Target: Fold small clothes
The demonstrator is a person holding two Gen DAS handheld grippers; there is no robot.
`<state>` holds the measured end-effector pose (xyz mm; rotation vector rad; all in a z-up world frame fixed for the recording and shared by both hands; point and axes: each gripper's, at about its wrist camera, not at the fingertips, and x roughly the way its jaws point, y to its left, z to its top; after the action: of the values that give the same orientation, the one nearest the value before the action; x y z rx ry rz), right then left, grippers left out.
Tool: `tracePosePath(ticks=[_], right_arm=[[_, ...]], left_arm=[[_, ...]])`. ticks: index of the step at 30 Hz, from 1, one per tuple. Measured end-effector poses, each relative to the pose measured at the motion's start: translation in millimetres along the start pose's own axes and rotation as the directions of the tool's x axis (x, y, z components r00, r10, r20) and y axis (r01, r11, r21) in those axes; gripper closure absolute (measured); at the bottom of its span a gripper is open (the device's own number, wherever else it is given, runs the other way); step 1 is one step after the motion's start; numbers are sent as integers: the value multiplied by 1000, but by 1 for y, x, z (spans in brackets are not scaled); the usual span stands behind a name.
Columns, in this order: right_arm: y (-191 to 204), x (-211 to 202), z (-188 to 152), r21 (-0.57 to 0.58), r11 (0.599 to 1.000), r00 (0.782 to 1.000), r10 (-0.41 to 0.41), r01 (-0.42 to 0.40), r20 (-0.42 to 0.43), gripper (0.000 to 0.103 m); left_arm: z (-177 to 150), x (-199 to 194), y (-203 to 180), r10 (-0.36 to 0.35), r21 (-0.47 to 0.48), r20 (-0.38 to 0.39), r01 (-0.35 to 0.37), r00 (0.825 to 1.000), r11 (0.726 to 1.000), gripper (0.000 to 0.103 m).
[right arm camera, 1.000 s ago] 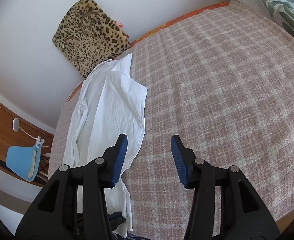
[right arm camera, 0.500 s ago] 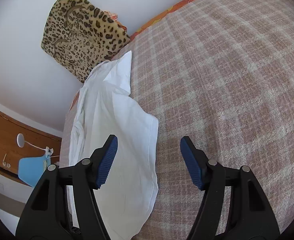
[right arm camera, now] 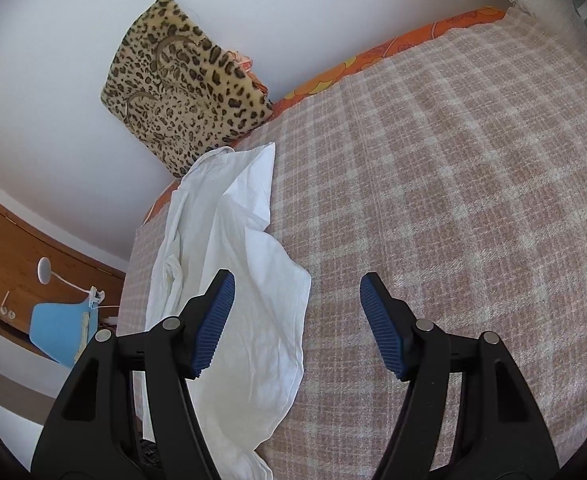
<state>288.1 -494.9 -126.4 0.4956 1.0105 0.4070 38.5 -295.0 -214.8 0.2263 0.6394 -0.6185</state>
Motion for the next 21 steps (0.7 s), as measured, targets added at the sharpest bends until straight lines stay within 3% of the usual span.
tracePosePath(ticks=[1, 2, 8, 15, 18, 20, 21], right_arm=[[0, 2, 0, -1, 1000, 1000, 3, -3, -1, 35], [0, 6, -1, 1, 1000, 1000, 4, -4, -4, 35], [-1, 40, -8, 13, 1000, 1000, 0, 1, -28, 35], [-4, 78, -5, 65, 998, 999, 21, -19, -32, 35], [0, 92, -5, 71, 997, 999, -6, 10, -44, 35], [3, 98, -6, 61, 998, 999, -16, 19, -51, 38], [6, 100, -6, 48, 998, 998, -26, 29, -56, 48]], left_arm=[[2, 0, 9, -22, -36, -3, 21, 1000, 999, 95], [5, 0, 18, -62, -80, -7, 61, 998, 995, 97], [6, -15, 43, -186, -282, 53, 194, 981, 940, 99], [5, -30, 51, -219, -355, 107, 243, 970, 903, 100], [3, -31, 55, -232, -382, 119, 260, 965, 887, 100], [1, -34, 59, -244, -410, 125, 274, 962, 870, 100], [0, -36, 61, -247, -419, 134, 281, 960, 863, 100]])
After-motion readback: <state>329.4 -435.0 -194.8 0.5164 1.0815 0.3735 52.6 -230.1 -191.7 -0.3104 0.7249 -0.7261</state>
